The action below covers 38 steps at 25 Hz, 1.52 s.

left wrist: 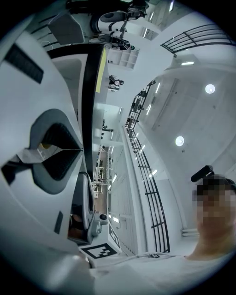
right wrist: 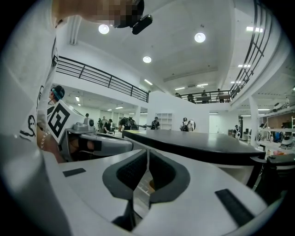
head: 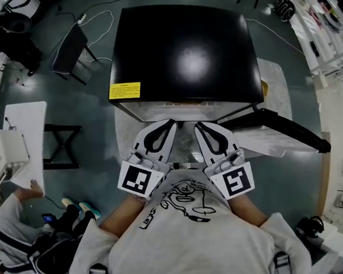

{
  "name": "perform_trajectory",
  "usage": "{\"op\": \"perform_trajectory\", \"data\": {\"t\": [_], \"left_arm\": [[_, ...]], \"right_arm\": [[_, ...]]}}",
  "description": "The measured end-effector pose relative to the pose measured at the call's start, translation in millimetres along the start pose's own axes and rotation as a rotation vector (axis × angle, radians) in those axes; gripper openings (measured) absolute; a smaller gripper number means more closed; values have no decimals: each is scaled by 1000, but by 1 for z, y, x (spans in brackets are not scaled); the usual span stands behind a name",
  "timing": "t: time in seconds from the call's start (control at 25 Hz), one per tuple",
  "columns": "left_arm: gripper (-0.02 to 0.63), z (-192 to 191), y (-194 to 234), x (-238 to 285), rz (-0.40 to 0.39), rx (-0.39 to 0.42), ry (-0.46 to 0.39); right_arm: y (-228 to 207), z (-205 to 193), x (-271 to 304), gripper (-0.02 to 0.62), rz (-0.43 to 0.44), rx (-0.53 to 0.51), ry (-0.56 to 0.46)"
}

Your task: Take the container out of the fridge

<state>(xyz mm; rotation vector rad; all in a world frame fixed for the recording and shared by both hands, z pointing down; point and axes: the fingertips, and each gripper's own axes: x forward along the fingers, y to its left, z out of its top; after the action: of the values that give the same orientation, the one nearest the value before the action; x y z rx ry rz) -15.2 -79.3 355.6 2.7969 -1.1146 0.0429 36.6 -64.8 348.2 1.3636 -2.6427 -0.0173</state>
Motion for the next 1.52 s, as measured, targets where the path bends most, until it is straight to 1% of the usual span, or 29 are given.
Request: {"op": "perform_trajectory", "data": {"t": [0.12, 0.28, 0.52, 0.72, 0.88, 1.04, 1.32, 1.52], "left_arm": [[17, -7, 3, 7, -8, -16, 21], [18, -16, 7, 13, -8, -23, 40], [35, -31, 16, 23, 4, -22, 76], [43, -42, 24, 29, 12, -39, 98], [55, -48, 28, 34, 10, -56, 120], [57, -56, 35, 38, 22, -72, 128], [63, -74, 46, 47, 39, -85, 158], [63, -86, 61, 53, 59, -115, 174]], "right_arm": [[-5, -9, 4, 34, 2, -7, 21], [-10, -19, 8, 34, 1, 13, 39], [-15, -43, 12, 35, 23, 35, 118], [-27, -46, 19, 35, -8, 27, 90], [-31, -61, 19, 37, -7, 54, 152], [-40, -69, 22, 44, -40, 70, 162], [-49, -86, 31, 61, -54, 75, 190], [-56, -98, 40, 71, -69, 75, 211]]}}
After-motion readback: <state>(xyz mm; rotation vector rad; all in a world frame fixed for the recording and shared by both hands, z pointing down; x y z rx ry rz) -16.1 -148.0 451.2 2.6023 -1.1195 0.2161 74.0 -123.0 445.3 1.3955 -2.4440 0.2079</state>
